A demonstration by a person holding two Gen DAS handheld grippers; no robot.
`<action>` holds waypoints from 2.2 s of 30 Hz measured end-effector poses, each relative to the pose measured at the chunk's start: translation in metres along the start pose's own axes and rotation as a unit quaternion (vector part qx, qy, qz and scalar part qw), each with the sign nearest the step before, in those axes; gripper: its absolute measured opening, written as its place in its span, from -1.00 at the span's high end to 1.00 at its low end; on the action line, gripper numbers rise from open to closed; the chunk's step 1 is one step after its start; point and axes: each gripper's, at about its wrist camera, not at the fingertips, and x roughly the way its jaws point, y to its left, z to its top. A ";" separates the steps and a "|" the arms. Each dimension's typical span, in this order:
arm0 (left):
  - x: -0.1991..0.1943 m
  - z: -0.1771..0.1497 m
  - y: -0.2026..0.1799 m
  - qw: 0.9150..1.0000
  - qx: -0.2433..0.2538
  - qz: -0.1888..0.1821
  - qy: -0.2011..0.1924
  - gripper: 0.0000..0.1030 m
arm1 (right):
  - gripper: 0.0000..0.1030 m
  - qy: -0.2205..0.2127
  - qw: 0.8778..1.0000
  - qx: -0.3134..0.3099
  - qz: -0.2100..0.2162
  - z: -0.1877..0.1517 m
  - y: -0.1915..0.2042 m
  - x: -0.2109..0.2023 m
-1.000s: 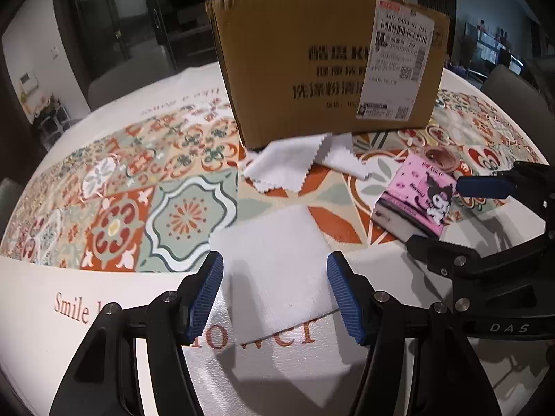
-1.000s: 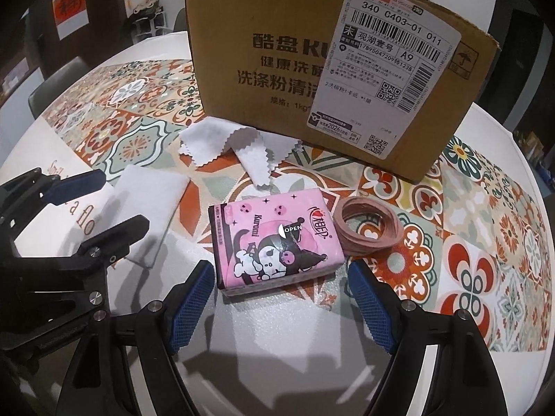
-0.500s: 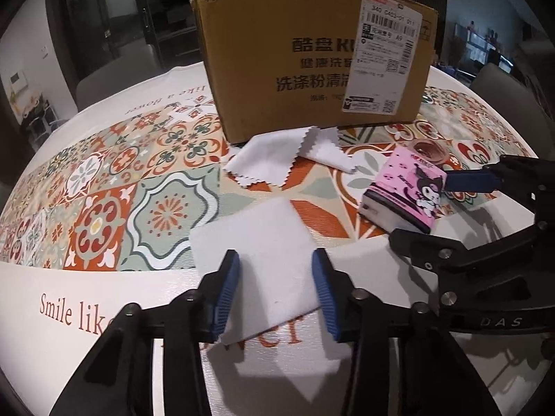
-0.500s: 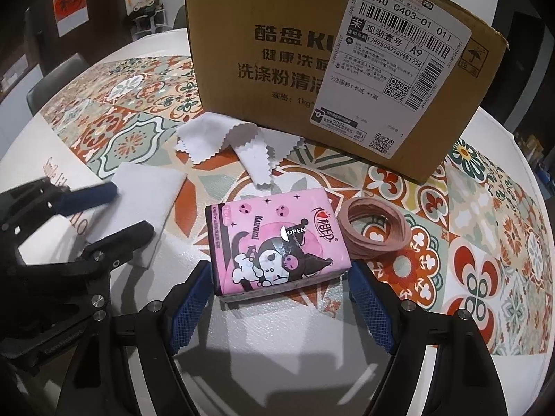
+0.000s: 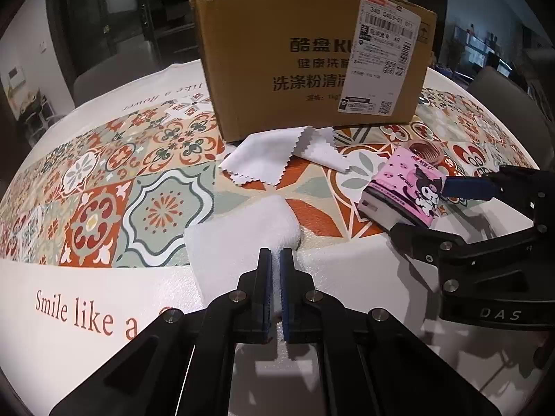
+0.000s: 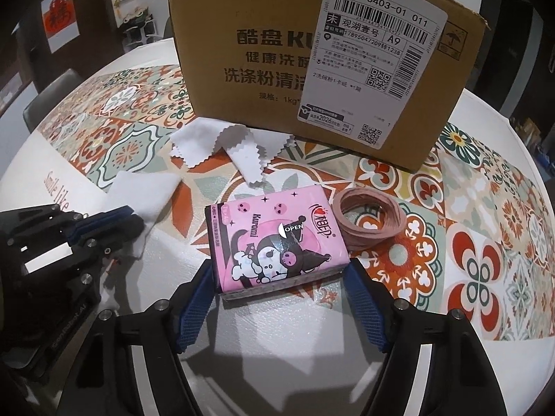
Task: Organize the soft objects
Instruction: 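Close the left tool on the white wipe while the right tool grips the pink tissue pack, then lift the wipe with the left tool while the right tool carries the tissue pack over the box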
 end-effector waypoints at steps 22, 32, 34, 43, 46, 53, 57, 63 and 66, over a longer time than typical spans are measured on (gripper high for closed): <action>-0.057 0.025 0.006 0.998 -0.019 -0.009 -0.061 0.88 | -0.44 -0.044 0.999 0.029 0.005 0.011 0.001 -0.042; -0.090 0.043 0.006 0.995 -0.025 -0.016 -0.099 0.88 | -0.44 -0.080 0.996 0.033 0.001 0.023 0.005 -0.074; -0.096 0.046 0.006 0.994 -0.025 -0.018 -0.107 0.88 | -0.44 -0.087 0.996 0.034 -0.001 0.025 0.005 -0.080; -0.123 0.063 0.005 0.989 -0.026 -0.024 -0.145 0.88 | -0.44 -0.123 0.991 0.043 -0.012 0.036 0.002 -0.111; -0.130 0.069 0.005 0.987 -0.025 -0.024 -0.156 0.88 | -0.44 -0.133 0.990 0.046 -0.014 0.038 0.002 -0.119; -0.147 0.082 0.004 0.982 -0.020 -0.022 -0.185 0.88 | -0.44 -0.161 0.985 0.053 -0.018 0.048 -0.001 -0.137; -0.155 0.092 0.003 0.979 -0.015 -0.021 -0.203 0.88 | -0.44 -0.175 0.983 0.058 -0.020 0.054 -0.003 -0.145; -0.165 0.108 0.001 0.973 -0.015 -0.029 -0.226 0.88 | -0.44 -0.197 0.978 0.061 -0.023 0.064 -0.008 -0.157; -0.169 0.116 0.000 0.970 -0.012 -0.030 -0.239 0.88 | -0.44 -0.207 0.976 0.063 -0.024 0.070 -0.010 -0.162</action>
